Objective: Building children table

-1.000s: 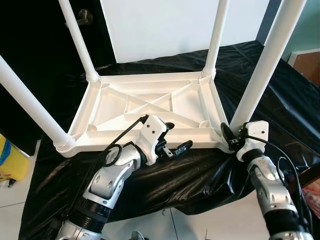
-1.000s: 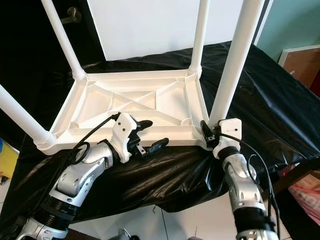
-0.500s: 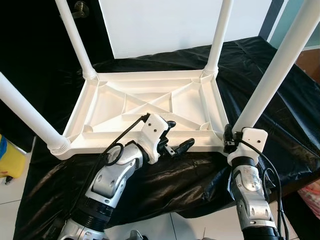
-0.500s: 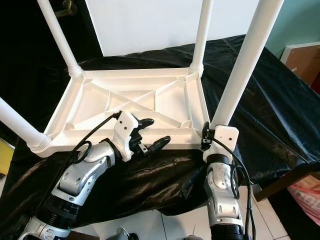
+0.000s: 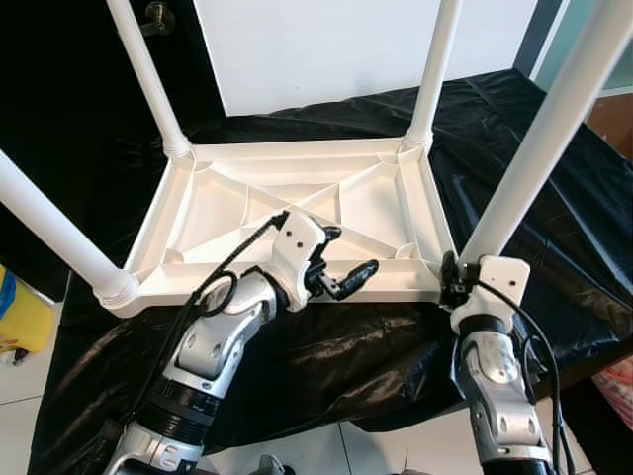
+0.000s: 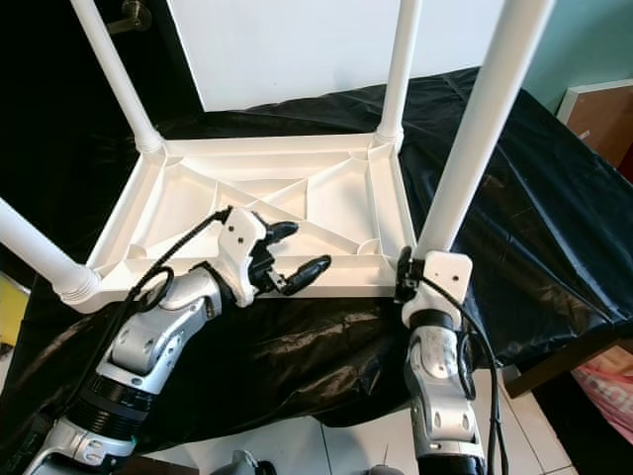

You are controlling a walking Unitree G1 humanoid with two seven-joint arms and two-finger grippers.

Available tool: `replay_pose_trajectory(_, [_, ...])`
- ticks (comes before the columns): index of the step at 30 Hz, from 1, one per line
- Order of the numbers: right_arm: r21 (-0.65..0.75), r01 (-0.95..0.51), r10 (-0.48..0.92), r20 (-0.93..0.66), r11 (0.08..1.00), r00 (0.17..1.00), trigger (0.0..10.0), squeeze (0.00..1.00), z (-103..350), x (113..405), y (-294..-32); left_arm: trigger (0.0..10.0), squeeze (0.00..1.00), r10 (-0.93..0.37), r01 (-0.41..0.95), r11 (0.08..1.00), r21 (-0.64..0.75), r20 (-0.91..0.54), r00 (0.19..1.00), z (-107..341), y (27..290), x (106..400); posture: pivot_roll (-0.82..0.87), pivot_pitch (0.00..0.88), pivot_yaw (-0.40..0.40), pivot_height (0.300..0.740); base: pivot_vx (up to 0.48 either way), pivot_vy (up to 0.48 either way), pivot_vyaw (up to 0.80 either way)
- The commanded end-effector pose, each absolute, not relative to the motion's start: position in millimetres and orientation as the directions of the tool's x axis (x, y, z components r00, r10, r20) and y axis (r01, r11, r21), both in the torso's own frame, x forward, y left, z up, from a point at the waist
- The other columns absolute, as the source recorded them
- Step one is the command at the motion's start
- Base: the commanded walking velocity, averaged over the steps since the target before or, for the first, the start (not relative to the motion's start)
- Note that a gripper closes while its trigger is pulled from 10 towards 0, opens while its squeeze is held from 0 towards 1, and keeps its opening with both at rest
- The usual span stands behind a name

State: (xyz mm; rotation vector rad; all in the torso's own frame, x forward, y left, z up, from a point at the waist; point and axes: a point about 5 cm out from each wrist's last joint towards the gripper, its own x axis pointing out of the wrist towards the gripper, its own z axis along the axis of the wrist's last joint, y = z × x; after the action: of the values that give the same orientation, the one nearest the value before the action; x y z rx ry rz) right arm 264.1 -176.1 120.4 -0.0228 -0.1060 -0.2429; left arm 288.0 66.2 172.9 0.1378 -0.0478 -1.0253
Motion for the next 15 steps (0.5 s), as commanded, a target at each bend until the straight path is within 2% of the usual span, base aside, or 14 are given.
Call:
replay_pose_trajectory(1, [-0.016, 0.248, -0.246, 0.081, 0.969, 0.966, 10.0, 1.00, 115.1, 260.9, -180.6, 10.0, 0.00, -0.890, 0.885, 0.447, 0.133, -0.039, 0.455, 169.7, 64.6, 283.2, -0.12, 0.044, 0.067, 0.740, 0.000, 0.000, 0.00])
replay_pose_trajectory(6, [-0.013, 0.172, -0.169, 0.113, 0.985, 0.979, 10.0, 1.00, 120.3, 261.7, -184.6, 10.0, 0.00, -0.905, 0.901, 0.413, 0.135, -0.051, 0.423, 167.2, 61.1, 279.8, -0.12, 0.048, 0.070, 0.740, 0.000, 0.000, 0.00])
replay_pose_trajectory(8, [-0.020, 0.078, -0.075, 0.133, 0.997, 0.988, 10.0, 1.00, 124.4, 262.4, -191.1, 10.0, 0.00, -0.915, 0.912, 0.389, 0.133, -0.060, 0.399, 166.0, 58.2, 277.3, -0.13, 0.056, 0.081, 0.740, 0.000, 0.000, 0.00])
replay_pose_trajectory(9, [-0.020, 0.078, -0.075, 0.133, 0.997, 0.988, 10.0, 1.00, 124.4, 262.4, -191.1, 10.0, 0.00, -0.915, 0.912, 0.389, 0.133, -0.060, 0.399, 166.0, 58.2, 277.3, -0.13, 0.056, 0.081, 0.740, 0.000, 0.000, 0.00])
replay_pose_trajectory(10, [-0.020, 0.008, -0.005, 0.126, 1.000, 0.992, 10.0, 0.60, 124.6, 262.4, -192.8, 10.0, 0.00, -0.920, 0.917, 0.378, 0.128, -0.062, 0.387, 165.5, 56.9, 275.8, -0.13, 0.062, 0.084, 0.740, 0.000, 0.000, 0.00])
replay_pose_trajectory(12, [-0.020, 0.008, -0.005, 0.126, 1.000, 0.992, 10.0, 0.60, 124.6, 262.4, -192.8, 10.0, 0.00, -0.920, 0.917, 0.378, 0.128, -0.062, 0.387, 165.5, 56.9, 275.8, -0.13, 0.062, 0.084, 0.740, 0.000, 0.000, 0.00])
replay_pose_trajectory(13, [-0.026, -0.044, 0.047, 0.121, 0.999, 0.992, 10.0, 0.00, 125.0, 262.3, -194.0, 10.0, 0.00, -0.923, 0.921, 0.369, 0.125, -0.067, 0.378, 164.7, 56.1, 274.5, -0.13, 0.065, 0.087, 0.740, 0.000, 0.000, 0.00])
replay_pose_trajectory(15, [-0.047, -0.120, 0.125, 0.115, 0.992, 0.986, 10.0, 0.00, 125.8, 263.7, -198.8, 10.0, 0.00, -0.933, 0.932, 0.343, 0.120, -0.076, 0.353, 162.6, 53.7, 270.9, -0.12, 0.074, 0.091, 0.740, 0.000, 0.000, 0.00])
